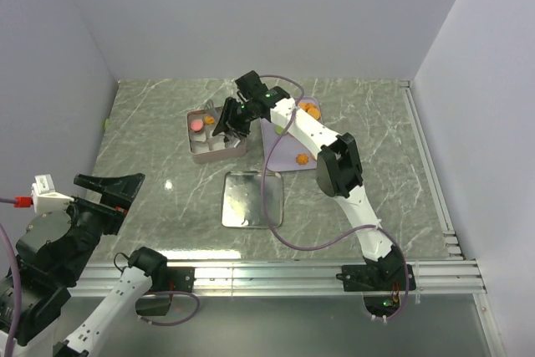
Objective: Pack the cookies
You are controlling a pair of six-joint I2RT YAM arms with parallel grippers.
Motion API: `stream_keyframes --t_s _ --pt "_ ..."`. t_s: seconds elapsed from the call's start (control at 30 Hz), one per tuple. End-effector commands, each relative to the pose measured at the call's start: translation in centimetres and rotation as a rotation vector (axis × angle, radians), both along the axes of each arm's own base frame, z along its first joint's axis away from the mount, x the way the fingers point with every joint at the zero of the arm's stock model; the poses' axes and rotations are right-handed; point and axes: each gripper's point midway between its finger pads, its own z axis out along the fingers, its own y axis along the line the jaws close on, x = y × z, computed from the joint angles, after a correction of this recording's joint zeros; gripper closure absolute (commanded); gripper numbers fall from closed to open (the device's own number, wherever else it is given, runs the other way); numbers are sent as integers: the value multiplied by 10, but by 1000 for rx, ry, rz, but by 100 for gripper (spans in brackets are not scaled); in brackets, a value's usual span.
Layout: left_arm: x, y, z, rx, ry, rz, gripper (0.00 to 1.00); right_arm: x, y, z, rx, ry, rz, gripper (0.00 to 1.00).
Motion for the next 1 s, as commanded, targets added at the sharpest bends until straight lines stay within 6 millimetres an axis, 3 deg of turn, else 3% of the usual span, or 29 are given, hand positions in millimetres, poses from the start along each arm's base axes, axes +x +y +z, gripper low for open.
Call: stream_keyframes --t_s 0.0,0.27,0.47,0.5,0.63,0.67,0.7,0.77,0.83,0.87,0.93,0.97 --pt "-3 8 7 11 -33 25 1 13 6 28 61 -69 -11 48" --pt "-6 10 10 22 -50 27 1 15 5 45 82 -93 -22 47" --pt "-5 10 16 45 -78 20 1 16 -10 80 101 -146 -29 47" --pt "-4 10 18 47 -87 20 1 13 -15 94 107 -164 -32 47" --pt "2 7 21 75 -110 5 1 10 -49 117 63 -219 -57 49" --pt "3 5 21 79 -116 -4 1 14 -65 109 16 -227 -70 49" --pt "4 1 21 79 -123 -23 1 8 -79 122 1 -246 -79 49" --pt "12 -6 19 85 -132 -47 1 1 -108 121 -69 -267 -83 49" --pt "18 -14 11 86 -116 -78 1 -11 -137 99 -182 -228 -94 50" --pt "22 -18 12 81 -123 -88 1 -18 -150 104 -213 -255 -82 50" --pt "28 -28 4 81 -106 -124 1 -35 -175 78 -318 -196 -75 50" --pt "32 -31 6 76 -112 -133 0 -44 -185 81 -345 -211 -61 50"
